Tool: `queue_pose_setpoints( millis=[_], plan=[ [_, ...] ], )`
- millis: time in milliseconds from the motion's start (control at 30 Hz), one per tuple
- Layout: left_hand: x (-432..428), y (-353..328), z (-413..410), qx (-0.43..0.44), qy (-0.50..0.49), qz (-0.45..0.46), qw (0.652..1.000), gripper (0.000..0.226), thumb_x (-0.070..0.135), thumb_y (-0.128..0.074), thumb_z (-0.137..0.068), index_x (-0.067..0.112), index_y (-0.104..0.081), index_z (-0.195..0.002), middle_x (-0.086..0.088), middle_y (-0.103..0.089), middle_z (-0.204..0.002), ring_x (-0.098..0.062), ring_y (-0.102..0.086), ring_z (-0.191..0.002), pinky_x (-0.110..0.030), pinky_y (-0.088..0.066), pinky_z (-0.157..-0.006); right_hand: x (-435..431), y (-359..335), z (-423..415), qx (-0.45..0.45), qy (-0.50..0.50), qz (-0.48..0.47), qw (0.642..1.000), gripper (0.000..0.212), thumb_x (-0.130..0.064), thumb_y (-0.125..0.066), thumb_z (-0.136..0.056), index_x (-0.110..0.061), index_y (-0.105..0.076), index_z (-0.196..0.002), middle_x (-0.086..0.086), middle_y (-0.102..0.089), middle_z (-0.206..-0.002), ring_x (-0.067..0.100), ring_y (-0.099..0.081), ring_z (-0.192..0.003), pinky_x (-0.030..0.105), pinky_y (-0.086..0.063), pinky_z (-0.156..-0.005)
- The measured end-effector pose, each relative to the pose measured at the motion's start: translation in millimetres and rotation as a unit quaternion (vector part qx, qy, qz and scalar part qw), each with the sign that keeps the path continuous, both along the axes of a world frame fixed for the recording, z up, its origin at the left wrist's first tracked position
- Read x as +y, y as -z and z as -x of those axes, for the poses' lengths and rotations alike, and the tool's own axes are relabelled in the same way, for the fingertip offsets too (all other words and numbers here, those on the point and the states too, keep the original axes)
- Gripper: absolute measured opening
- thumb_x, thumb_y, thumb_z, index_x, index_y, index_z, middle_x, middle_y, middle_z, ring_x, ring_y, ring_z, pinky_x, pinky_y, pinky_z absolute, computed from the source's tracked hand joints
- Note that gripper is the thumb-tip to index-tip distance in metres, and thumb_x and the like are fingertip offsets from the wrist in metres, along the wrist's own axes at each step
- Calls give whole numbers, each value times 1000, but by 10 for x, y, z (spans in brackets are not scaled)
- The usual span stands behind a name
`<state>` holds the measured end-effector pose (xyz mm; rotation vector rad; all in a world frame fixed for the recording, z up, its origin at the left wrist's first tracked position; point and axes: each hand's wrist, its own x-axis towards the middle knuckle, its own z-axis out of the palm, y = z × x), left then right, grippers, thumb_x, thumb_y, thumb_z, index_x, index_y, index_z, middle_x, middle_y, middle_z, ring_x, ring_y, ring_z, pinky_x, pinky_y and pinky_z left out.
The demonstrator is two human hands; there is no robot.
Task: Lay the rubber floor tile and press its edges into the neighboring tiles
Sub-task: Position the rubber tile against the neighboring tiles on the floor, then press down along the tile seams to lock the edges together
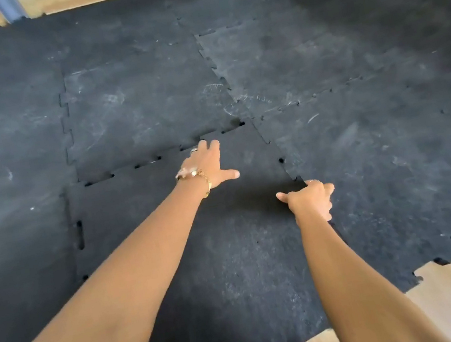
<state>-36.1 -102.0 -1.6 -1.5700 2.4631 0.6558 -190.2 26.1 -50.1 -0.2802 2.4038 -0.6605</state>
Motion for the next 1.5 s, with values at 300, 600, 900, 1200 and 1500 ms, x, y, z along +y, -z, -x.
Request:
queue_pose_setpoints(
  millis=[300, 600, 900, 1200, 1500],
  plan=[
    [-200, 510, 406, -83, -31, -65, 994, 140, 56, -84, -61, 11, 9, -155, -13, 16, -163, -32, 8, -151, -53, -12, -120, -280, -141, -130, 118, -281, -151, 940, 112, -36, -79, -78, -4, -3, -154, 10, -11, -162, 35, 3, -149, 51, -10, -120],
    [-265, 621, 344, -91, -2, -100, 991, 151, 54, -88, -55, 12, 20, -153, -12, 30, -159, -32, 20, -149, -54, -3, -120, -176, 157, -148, 80, -357, -156, 918, 129, -43, -76, -79, -1, 25, -147, 14, 22, -160, 38, 21, -146, 48, 8, -118],
    [-190, 594, 716, -207, -22, -58, 976, 146, 43, -90, -59, -5, 13, -151, -28, 13, -159, -44, 1, -149, -54, -14, -118, 108, 220, -75, 142, -392, -92, 904, 117, -62, -59, -84, -2, 16, -150, 14, 16, -162, 31, 16, -149, 43, 6, -121],
    [148, 672, 1109, -35, -108, -70, 991, 84, 2, -57, -90, -3, -3, -153, -27, 7, -160, -38, 1, -150, -50, -14, -118, 1129, 669, 136, 342, -476, 20, 810, 86, -67, -26, -94, -3, -21, -152, 12, -19, -161, 24, -16, -149, 41, -7, -120],
    [941, 1267, 1013, 74, 21, 189, 979, 60, 32, -22, -102, 3, -16, -154, -18, -13, -162, -33, -10, -151, -46, -4, -122, 1136, 695, 367, 308, -529, 18, 791, 89, -68, -26, -94, -9, 1, -155, 11, 6, -163, 22, 8, -151, 49, -2, -122]
  ],
)
